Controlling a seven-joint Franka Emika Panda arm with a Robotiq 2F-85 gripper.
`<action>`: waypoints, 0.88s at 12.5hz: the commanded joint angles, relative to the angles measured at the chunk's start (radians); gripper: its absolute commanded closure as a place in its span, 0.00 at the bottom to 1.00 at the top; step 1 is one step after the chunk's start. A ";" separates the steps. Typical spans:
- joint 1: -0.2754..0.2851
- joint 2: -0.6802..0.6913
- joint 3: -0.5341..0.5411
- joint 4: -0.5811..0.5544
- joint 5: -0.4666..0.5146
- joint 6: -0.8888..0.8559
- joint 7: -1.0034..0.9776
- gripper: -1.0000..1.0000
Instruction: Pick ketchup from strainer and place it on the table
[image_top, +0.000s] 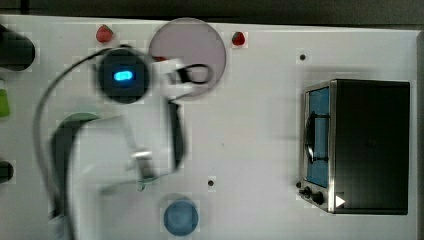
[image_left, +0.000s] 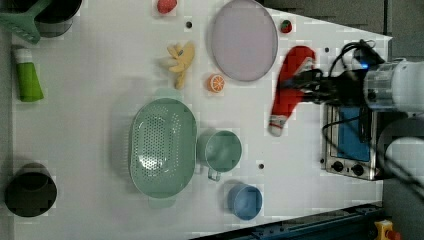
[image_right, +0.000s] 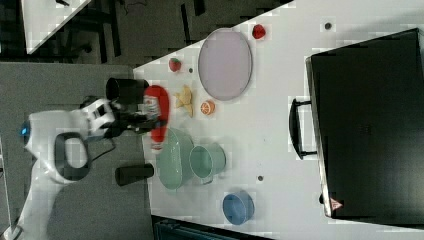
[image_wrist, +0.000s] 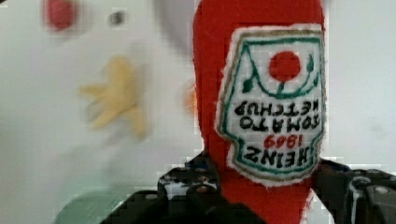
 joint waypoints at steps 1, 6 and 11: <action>-0.044 0.010 -0.115 -0.030 0.000 -0.018 -0.086 0.42; -0.045 0.011 -0.220 -0.193 0.000 0.034 -0.151 0.42; -0.044 0.076 -0.225 -0.349 -0.015 0.310 -0.151 0.42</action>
